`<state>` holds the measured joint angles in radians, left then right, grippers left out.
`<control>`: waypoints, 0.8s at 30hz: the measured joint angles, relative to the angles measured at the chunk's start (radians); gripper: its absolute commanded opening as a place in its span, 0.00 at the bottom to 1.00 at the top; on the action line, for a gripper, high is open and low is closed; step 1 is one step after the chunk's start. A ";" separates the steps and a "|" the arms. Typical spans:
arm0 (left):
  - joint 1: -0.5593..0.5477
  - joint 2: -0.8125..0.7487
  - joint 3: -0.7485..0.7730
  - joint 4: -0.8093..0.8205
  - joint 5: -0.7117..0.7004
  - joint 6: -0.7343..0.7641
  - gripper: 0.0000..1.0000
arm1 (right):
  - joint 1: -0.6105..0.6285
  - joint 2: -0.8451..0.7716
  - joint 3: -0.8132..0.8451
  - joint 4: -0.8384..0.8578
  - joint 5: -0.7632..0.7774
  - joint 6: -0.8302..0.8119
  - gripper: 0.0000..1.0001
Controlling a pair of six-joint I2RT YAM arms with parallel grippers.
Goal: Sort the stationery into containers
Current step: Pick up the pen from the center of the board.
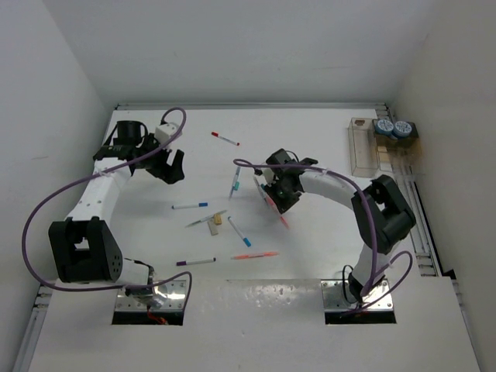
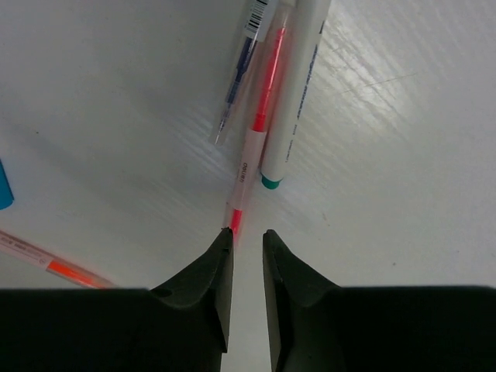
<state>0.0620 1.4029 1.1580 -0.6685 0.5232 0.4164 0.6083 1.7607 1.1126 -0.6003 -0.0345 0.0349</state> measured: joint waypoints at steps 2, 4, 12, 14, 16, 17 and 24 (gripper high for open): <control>0.001 -0.002 0.000 0.000 -0.001 -0.004 0.88 | 0.013 0.013 0.001 -0.003 0.006 0.016 0.19; 0.004 -0.002 0.000 0.000 -0.001 -0.006 0.88 | 0.025 0.016 0.001 -0.005 0.008 0.031 0.19; 0.008 -0.005 0.000 0.004 -0.005 -0.008 0.90 | 0.038 0.051 0.002 -0.003 0.009 0.068 0.19; 0.011 -0.005 0.000 0.004 -0.006 -0.010 0.90 | 0.041 0.074 0.003 -0.003 0.010 0.073 0.20; 0.014 -0.006 0.000 0.004 -0.008 -0.010 0.90 | 0.042 0.096 0.003 -0.002 0.012 0.076 0.20; 0.017 -0.007 0.000 0.004 -0.009 -0.010 0.90 | 0.042 0.105 0.003 -0.002 0.013 0.077 0.20; 0.021 -0.013 0.000 0.004 -0.016 -0.010 0.91 | 0.042 0.142 0.035 -0.002 0.018 0.079 0.23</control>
<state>0.0826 1.3903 1.1580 -0.6643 0.5072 0.4061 0.6506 1.9026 1.1473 -0.6022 -0.0166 0.1135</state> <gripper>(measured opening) 0.906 0.214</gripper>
